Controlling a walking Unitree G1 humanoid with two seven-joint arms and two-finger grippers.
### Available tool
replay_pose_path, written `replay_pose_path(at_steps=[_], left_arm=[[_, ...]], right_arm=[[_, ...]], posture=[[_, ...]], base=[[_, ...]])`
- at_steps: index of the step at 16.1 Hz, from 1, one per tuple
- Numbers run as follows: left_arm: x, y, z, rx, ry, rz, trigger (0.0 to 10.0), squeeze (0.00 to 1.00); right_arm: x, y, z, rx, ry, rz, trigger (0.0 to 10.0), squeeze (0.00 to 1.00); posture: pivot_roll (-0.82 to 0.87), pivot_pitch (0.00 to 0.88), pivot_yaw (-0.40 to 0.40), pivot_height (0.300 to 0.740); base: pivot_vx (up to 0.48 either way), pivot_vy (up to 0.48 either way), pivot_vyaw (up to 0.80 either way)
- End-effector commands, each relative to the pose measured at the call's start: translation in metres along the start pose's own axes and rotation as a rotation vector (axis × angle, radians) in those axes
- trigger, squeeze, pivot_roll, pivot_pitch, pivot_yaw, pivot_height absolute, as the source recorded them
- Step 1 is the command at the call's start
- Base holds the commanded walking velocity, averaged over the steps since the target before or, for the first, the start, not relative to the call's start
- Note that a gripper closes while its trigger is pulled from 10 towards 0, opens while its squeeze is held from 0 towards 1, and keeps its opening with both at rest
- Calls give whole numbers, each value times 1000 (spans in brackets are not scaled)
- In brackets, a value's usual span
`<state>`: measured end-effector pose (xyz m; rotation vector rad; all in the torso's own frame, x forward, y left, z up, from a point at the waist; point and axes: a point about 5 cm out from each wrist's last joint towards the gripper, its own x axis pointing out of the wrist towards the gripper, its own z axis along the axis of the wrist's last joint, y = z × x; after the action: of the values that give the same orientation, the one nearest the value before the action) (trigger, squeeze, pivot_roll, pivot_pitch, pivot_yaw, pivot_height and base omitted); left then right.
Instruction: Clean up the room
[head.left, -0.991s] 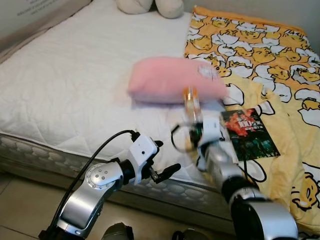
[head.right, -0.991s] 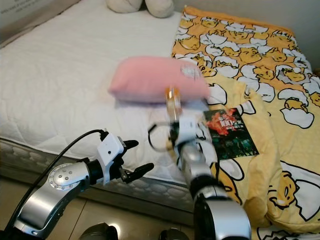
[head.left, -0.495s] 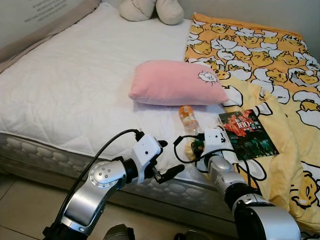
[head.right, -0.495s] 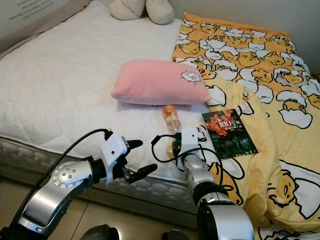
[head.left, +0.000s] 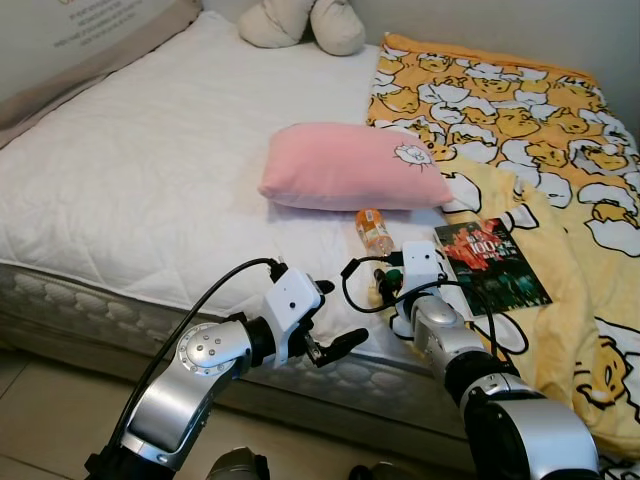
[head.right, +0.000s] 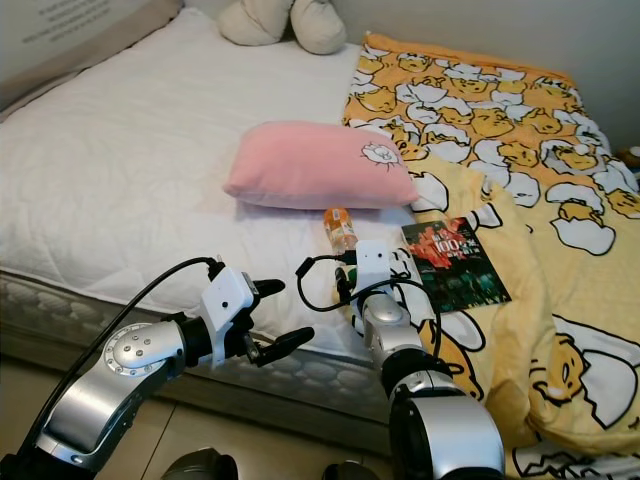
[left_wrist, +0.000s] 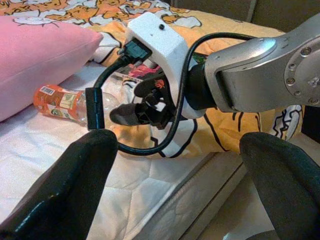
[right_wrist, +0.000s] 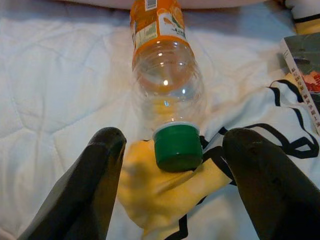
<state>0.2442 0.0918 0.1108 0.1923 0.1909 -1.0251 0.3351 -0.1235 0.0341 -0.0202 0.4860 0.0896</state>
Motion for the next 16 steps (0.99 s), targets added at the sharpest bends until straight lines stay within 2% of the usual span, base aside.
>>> replay_pose_path(at_steps=[1, 3, 7, 9, 11, 13, 14, 16], left_arm=[[0, -1, -1, -3, 5, -8, 10000, 0], [-2, -2, 0, 1, 8, -16, 10000, 0], [-8, -8, -1, -19, 19, -15, 10000, 0], [-9, -7, -1, -22, 10, 19, 10000, 0], [-8, -2, 3, -28, -19, 68, 10000, 0], [-10, 7, 12, -41, -94, 168, 10000, 0], [-14, 15, 15, -51, -136, 270, 10000, 0], [-17, 20, 12, -65, -149, 359, 10000, 0]], right_arm=[[2, -3, 8, 26, 9, -22, 10000, 0], [4, -4, 16, 40, 11, -30, 10000, 0], [7, -2, 33, 8, -9, -29, 10000, 0], [7, -1, 35, 12, -14, -32, 10000, 0], [7, -3, 41, 26, -68, -68, 10000, 0], [3, -13, 60, 7, -237, -156, 10000, 0], [-6, -17, 65, -10, -396, -191, 10000, 0], [-32, -29, 44, -19, -515, -257, 10000, 0]], posture=[[139, 0, -43, 736], [152, 0, -36, 736], [187, 32, -32, 736], [195, 39, -40, 736], [193, 37, -49, 736], [186, 31, -64, 736], [166, 23, -66, 736], [138, 8, -70, 736]], base=[[0, 0, 0], [0, 0, 0], [0, 0, 0], [0, 0, 0], [0, 0, 0], [0, 0, 0], [0, 0, 0], [0, 0, 0]])
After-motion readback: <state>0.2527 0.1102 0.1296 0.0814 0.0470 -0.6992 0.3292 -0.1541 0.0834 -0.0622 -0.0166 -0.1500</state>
